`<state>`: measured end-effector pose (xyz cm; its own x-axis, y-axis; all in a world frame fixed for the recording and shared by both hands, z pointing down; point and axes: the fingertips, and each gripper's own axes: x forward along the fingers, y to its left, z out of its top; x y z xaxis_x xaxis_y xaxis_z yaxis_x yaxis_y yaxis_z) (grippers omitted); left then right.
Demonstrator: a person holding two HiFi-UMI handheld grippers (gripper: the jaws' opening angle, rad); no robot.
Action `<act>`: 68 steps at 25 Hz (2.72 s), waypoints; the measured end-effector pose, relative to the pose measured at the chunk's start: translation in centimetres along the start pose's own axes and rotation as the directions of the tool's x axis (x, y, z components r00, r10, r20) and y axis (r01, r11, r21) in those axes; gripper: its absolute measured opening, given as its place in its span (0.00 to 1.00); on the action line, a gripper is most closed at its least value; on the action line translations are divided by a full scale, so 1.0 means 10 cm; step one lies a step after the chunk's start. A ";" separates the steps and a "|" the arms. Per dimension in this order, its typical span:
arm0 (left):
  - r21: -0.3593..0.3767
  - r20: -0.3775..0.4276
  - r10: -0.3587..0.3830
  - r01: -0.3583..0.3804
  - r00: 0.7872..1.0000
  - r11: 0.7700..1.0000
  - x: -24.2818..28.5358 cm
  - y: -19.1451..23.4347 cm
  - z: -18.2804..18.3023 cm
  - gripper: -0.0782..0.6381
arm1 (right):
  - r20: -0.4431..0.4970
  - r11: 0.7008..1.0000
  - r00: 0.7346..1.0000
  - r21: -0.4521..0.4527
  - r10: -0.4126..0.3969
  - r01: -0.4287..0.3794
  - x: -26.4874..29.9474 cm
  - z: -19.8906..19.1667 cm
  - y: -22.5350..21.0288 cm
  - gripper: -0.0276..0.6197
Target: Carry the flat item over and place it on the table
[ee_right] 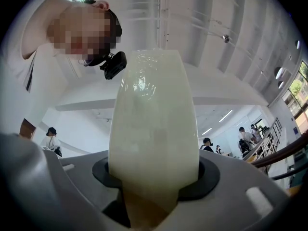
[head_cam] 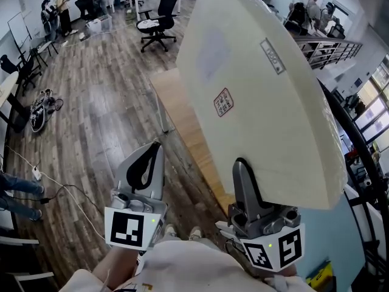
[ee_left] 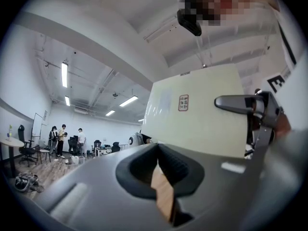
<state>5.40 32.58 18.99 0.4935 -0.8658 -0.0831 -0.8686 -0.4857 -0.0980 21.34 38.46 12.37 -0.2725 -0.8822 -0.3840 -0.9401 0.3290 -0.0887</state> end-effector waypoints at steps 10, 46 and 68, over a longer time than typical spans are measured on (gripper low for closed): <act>0.026 0.006 0.053 -0.053 0.999 0.998 0.03 -0.13 0.15 0.11 | -0.002 1.000 1.000 0.020 0.018 -0.018 -0.06 0.07 -0.21 0.48; 0.002 0.032 0.168 -0.168 0.985 0.986 0.10 0.54 -0.27 0.11 | 0.003 0.998 0.999 0.028 0.052 -0.052 0.50 -0.53 -0.21 0.48; -0.046 -0.010 0.116 -0.117 0.993 0.992 1.95 3.04 -0.78 0.11 | -0.070 1.000 0.997 -0.019 0.022 -0.024 3.25 -1.71 0.25 0.48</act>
<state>-11.76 0.01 22.18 0.3888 -0.9175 -0.0842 -0.9213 -0.3866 -0.0414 6.68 4.84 15.40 -0.3070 -0.8960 -0.3208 -0.9371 0.3434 -0.0623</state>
